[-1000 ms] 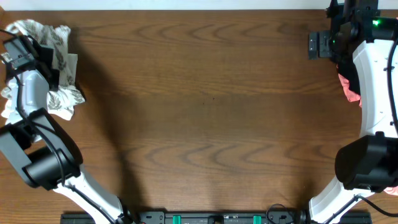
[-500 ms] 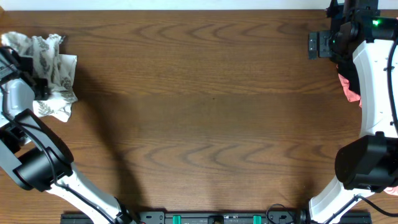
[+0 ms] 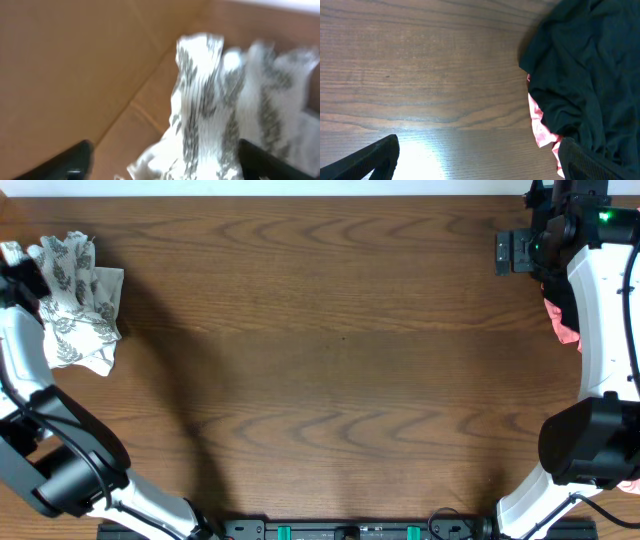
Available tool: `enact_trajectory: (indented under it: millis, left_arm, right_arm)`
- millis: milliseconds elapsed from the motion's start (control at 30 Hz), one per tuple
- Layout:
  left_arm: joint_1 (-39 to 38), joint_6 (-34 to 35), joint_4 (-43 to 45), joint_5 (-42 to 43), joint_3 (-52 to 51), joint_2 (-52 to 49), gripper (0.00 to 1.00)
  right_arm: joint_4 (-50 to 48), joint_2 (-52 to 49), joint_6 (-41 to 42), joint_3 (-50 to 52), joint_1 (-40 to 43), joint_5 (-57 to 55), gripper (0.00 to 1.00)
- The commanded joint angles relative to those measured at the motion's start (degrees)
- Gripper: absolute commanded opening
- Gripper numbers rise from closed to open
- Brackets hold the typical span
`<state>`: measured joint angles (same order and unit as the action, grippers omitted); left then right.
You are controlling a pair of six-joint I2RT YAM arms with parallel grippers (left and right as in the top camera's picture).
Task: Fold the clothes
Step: 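Release the garment in the bag and lift the left gripper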
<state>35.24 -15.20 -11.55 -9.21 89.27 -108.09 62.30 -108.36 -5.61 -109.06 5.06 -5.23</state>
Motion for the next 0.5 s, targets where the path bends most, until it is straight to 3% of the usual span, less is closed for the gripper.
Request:
enact_trajectory:
  millis: [0, 100, 167, 467]
  left_arm:
    - [0.0, 9.2, -0.7, 2.8, 0.9, -0.3, 0.54]
    - [0.0, 12.9, -1.9, 5.7, 0.9, -1.8, 0.2]
    - [0.0, 13.0, -2.3, 8.2, 0.8, -3.3, 0.09]
    - [0.1, 13.0, -5.4, 10.1, 0.7, -14.2, 0.11]
  right_arm:
    - [0.1, 0.2, 0.9, -0.3, 0.2, -0.8, 0.99]
    - [0.1, 0.2, 0.9, -0.3, 0.2, -0.7, 0.99]
    - [0.1, 0.2, 0.9, -0.3, 0.1, -0.7, 0.99]
    - [0.1, 0.2, 0.9, -0.3, 0.1, -0.7, 0.99]
